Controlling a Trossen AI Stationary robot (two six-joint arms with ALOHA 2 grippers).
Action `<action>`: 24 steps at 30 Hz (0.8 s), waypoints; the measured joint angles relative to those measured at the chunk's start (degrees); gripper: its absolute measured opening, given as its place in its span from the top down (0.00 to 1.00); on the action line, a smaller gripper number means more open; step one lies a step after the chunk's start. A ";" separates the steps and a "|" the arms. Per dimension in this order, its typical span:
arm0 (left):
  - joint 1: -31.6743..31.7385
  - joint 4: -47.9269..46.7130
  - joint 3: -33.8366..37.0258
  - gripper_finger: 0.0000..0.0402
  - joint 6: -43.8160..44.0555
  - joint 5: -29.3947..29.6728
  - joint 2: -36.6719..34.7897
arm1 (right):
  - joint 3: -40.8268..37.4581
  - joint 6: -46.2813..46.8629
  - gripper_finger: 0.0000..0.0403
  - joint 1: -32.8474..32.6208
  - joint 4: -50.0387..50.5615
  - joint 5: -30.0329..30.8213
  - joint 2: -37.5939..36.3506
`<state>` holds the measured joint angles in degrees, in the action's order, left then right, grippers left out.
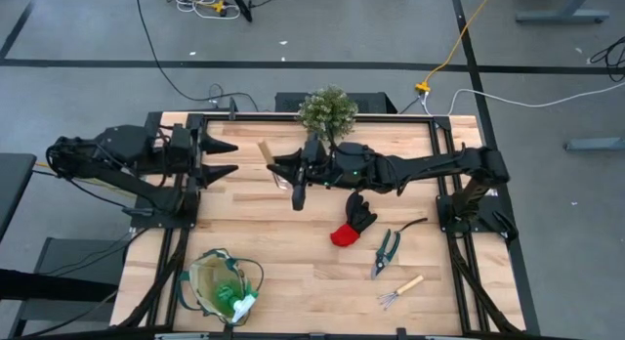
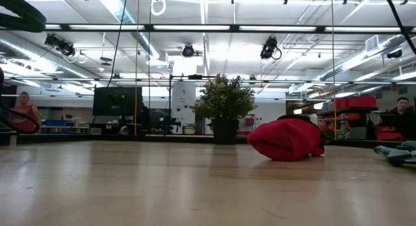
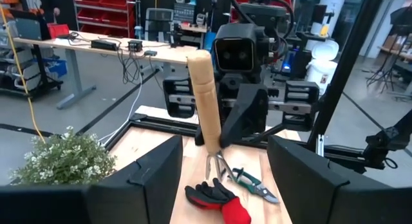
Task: Pick & Place Garden tools in Gardening bag
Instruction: Put the brown hand rake into the gardening bag
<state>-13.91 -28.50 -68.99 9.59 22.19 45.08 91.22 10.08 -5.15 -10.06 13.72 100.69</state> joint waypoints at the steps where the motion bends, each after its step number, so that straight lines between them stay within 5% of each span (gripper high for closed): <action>1: 0.00 0.03 0.00 0.42 0.01 0.01 0.24 | 0.00 -0.01 0.87 0.00 -0.43 -0.28 0.24; 12: 2.75 3.35 0.00 0.42 0.17 -0.22 2.42 | 0.00 -0.31 0.87 -0.18 -1.37 -2.01 0.01; 24: 8.60 10.53 0.00 0.42 -0.39 -10.44 7.80 | 0.00 -2.65 0.87 -1.25 -2.28 -2.19 0.01</action>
<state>-5.31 -17.97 -68.99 9.20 11.75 52.88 91.22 7.42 -6.40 -12.34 11.53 100.71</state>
